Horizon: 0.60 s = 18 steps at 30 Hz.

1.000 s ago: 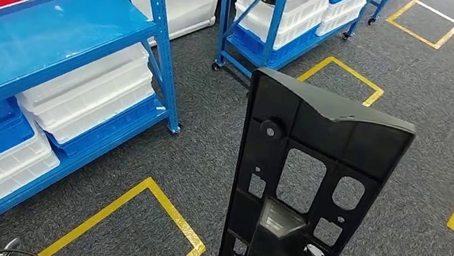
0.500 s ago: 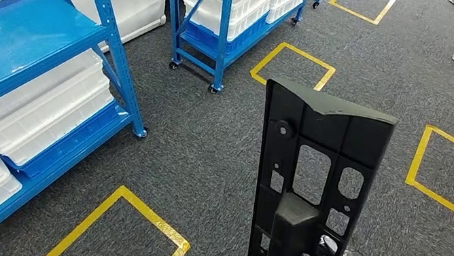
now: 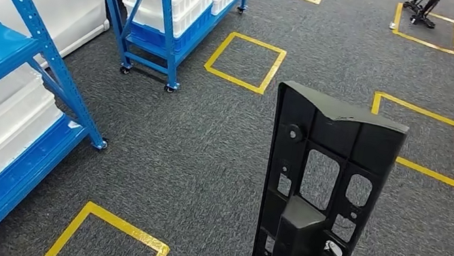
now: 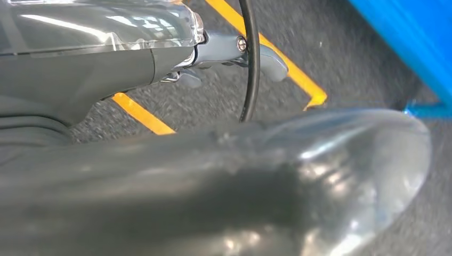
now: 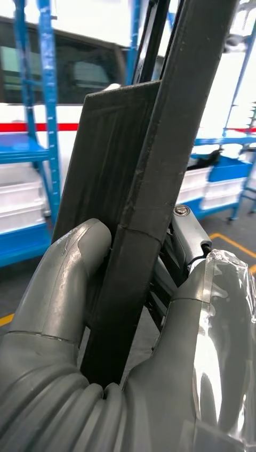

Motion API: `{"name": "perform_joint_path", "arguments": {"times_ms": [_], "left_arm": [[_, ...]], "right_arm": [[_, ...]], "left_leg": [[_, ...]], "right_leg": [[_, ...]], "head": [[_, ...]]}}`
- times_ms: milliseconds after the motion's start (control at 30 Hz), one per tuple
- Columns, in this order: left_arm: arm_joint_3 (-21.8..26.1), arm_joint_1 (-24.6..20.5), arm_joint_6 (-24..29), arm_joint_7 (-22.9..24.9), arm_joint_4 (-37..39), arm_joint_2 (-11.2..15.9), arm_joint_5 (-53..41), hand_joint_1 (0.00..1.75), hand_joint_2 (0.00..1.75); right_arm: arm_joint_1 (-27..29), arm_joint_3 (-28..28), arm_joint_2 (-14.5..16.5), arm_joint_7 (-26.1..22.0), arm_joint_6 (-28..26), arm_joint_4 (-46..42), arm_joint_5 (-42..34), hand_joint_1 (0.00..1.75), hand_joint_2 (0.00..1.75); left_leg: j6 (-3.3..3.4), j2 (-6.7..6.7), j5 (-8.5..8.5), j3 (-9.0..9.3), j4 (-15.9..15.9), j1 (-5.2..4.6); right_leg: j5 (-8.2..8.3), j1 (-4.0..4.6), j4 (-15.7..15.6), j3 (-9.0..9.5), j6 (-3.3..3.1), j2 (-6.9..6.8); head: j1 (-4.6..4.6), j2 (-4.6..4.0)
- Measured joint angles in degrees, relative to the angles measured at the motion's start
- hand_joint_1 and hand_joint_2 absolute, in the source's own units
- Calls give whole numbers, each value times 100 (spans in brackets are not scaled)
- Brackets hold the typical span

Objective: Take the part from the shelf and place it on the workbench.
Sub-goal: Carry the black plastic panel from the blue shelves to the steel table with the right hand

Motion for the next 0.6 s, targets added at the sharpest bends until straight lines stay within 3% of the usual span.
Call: {"name": "perform_joint_path", "arguments": {"times_ms": [67, 100, 133, 200, 267, 300, 333, 367, 433, 500, 567, 600], "left_arm": [[-112, 45, 90, 57, -7, -2, 12, 0, 0], [-171, 60, 151, 98, -14, -2, 17, 0, 0], [-230, 82, 218, 146, -22, -3, 21, 0, 0], [-335, 148, 358, 260, -34, -5, 23, 0, 0], [-421, 226, 466, 352, -36, -6, 20, 0, 0], [-458, 252, 500, 380, -36, -6, 19, 0, 0], [-494, 268, 526, 397, -36, -6, 20, 0, 0], [-527, 275, 545, 407, -36, -7, 21, 0, 0], [-583, 284, 568, 410, -36, -7, 23, 0, 0], [-618, 295, 555, 386, -36, -7, 10, 0, 0], [-627, 291, 501, 351, -37, -8, -29, 0, 0], [-630, 283, 473, 338, -41, -8, -59, 0, 0]], "right_arm": [[23, 5, 15, -17, -66, -20, -5, 175, 175], [46, 9, 21, -28, -99, -34, -15, 175, 175], [64, 19, 25, -40, -134, -50, -28, 175, 175], [89, 48, 28, -64, -186, -75, -51, 175, 175], [107, 81, 33, -74, -214, -85, -64, 175, 175], [126, 89, 35, -76, -220, -87, -69, 175, 175], [145, 96, 37, -79, -227, -88, -72, 175, 175], [164, 99, 37, -81, -233, -91, -74, 175, 175], [184, 108, 37, -92, -251, -113, -77, 175, 175], [189, 130, 37, -113, -275, -143, -83, 175, 175], [198, 149, 37, -133, -298, -169, -86, 175, 175], [208, 154, 37, -139, -305, -184, -84, 175, 175]], "left_leg": [[56, 89, 9, 8, -31, -13], [99, 159, 35, 20, -60, -9], [145, 229, 65, 31, -95, -3], [208, 395, 100, 34, -141, -5], [221, 560, 98, 12, -142, -25], [218, 643, 92, 4, -141, -31], [211, 722, 83, 2, -138, -34], [198, 796, 70, 5, -134, -34], [147, 921, 29, 35, -111, -48], [76, 1020, -18, 82, -90, -63], [10, 1137, -44, 143, -99, -62], [-23, 1130, -72, 160, -84, -50]], "right_leg": [[27, -16, -4, -39, 86, 110], [12, -21, 26, -64, 111, 53], [-66, -17, 132, -119, 128, -83], [-420, -14, 673, -375, 152, -453], [-772, -30, 1377, -706, 193, -603], [-812, -40, 1554, -779, 208, -623], [-742, -48, 1515, -738, 218, -645], [-585, -54, 1251, -574, 221, -693], [-273, -44, 449, -89, 200, -945], [-184, -10, 15, 159, 156, -1114], [-191, 16, -26, 151, 103, -1015], [-176, 8, -43, 151, 69, -948]], "head": [[0, 0], [0, 0], [5, 0], [16, 0], [23, 0], [23, 0], [24, 0], [24, 0], [23, 0], [20, 0], [19, 0], [17, 0]]}}
